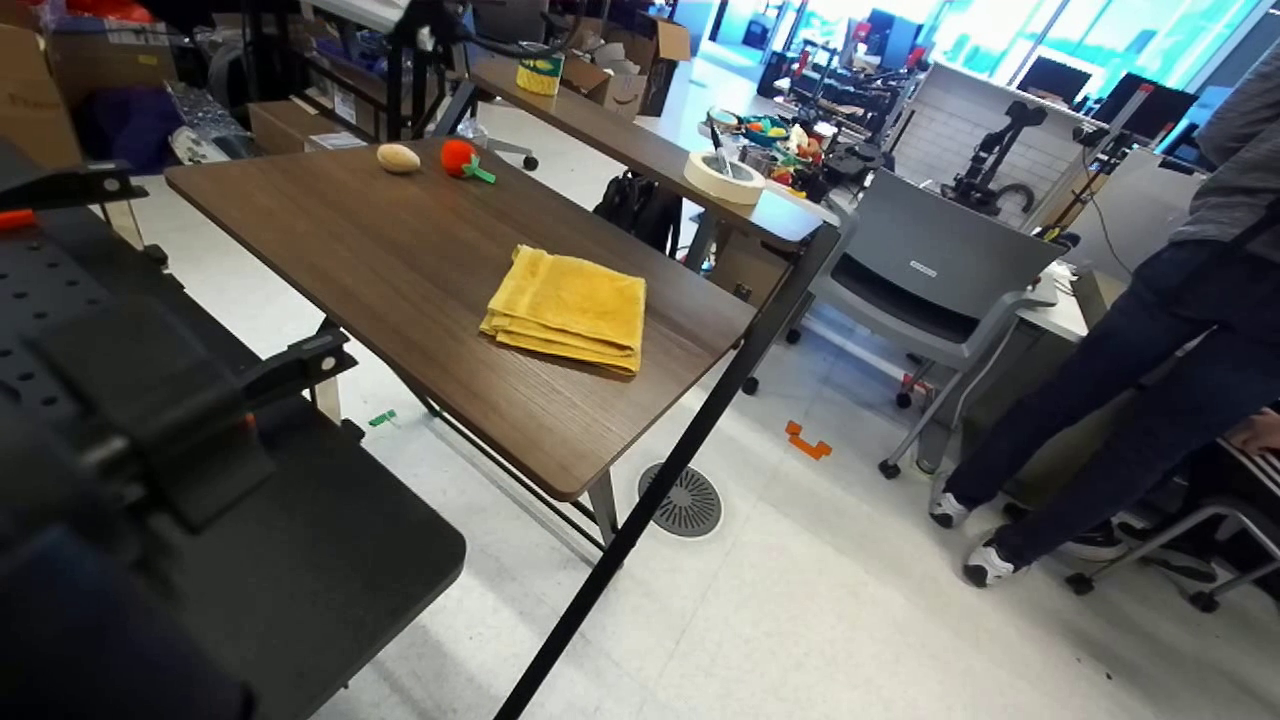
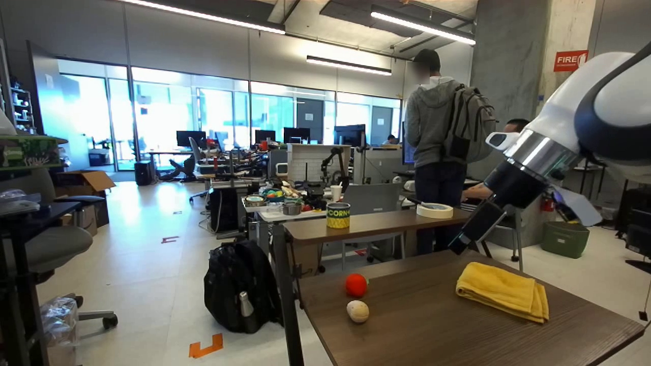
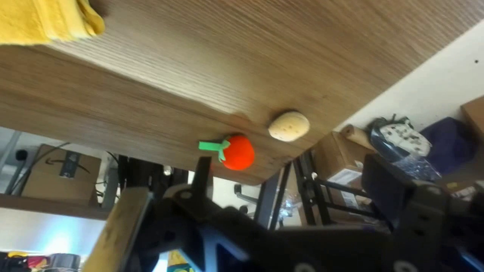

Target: Wipe the table with the towel

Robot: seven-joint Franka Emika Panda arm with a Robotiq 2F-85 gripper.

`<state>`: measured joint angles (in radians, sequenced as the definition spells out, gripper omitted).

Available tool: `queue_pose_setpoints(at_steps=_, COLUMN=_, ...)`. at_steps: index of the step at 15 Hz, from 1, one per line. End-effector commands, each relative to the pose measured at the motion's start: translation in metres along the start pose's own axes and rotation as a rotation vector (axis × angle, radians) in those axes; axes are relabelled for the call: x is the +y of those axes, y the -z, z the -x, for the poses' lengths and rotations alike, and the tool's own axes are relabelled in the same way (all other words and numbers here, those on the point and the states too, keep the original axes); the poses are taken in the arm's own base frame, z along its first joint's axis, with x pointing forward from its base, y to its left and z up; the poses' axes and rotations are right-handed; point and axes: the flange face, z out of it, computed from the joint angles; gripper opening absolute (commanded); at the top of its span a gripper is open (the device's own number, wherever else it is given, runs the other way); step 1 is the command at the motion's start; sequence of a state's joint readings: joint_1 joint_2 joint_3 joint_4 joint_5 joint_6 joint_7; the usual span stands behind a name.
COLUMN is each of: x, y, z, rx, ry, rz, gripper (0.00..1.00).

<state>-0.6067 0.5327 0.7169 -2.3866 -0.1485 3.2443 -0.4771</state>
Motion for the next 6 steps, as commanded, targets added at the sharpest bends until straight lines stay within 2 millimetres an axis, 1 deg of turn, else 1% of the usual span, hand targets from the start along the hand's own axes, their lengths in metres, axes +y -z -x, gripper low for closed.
queue_pose_setpoints(at_steps=1, x=-0.036, y=0.038, z=0.018, rx=0.072, ry=0.063, rz=-0.048, gripper=1.00)
queue_pose_setpoints(at_steps=2, x=-0.043, y=0.046, z=0.023, rx=0.095, ry=0.060, rz=-0.064, gripper=1.00)
queue_pose_setpoints(at_steps=3, x=-0.033, y=0.027, z=0.011, rx=0.057, ry=0.036, rz=-0.059, gripper=1.00)
queue_pose_setpoints(at_steps=4, x=-0.038, y=0.034, z=0.016, rx=0.069, ry=0.041, rz=-0.072, gripper=1.00)
queue_pose_setpoints(at_steps=6, x=-0.040, y=0.039, z=0.023, rx=0.070, ry=0.040, rz=-0.078, gripper=1.00)
